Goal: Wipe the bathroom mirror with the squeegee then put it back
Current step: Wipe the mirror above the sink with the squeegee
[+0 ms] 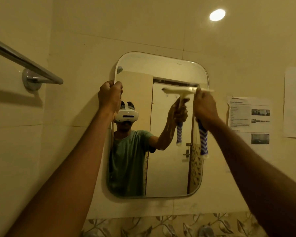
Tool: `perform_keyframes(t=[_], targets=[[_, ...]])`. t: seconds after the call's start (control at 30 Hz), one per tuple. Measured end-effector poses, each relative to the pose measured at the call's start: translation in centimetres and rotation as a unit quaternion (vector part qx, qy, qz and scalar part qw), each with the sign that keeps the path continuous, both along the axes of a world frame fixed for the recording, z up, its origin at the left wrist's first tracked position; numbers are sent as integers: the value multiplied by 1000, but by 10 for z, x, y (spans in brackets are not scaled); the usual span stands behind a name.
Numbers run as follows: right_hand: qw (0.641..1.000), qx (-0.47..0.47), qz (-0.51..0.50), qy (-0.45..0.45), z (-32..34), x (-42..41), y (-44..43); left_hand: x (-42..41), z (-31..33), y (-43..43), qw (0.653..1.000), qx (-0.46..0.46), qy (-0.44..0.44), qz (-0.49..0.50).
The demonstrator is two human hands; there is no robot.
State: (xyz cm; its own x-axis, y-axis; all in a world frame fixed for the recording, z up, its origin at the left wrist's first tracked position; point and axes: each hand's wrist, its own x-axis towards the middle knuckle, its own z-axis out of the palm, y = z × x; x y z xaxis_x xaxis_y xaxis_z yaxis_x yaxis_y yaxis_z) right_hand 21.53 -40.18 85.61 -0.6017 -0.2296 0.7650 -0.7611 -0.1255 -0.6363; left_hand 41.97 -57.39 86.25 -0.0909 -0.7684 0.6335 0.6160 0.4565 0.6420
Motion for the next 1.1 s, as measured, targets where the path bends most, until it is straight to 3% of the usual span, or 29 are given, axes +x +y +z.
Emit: perform_keyframes(t=[0.13,0.27,0.6,0.77,0.9,1.03,1.1], targets=[[997,-5,-66,38,66,-6,-1,2,-1,0,1000,-10,-4,3],[995,38,-80,37,78,-7,-7,4,1,-2,999,-8,-28,14],[997,64,-8,-50,-27,-12,-3,5,0,-17,999,-1,-24,-23],[996,68,-50,-13,6,-12,6,8,-8,-14,1000,-17,-12,-24],[998,44,-38,-16,23,-11,0,11,-25,-16,995,-29,54,-73],[999,16,5,-39,-31,-11,-10,10,-40,-15,981,1,134,-139],[999,11,0,-51,-68,-9,-13,8,-39,-13,982,8,142,-122]])
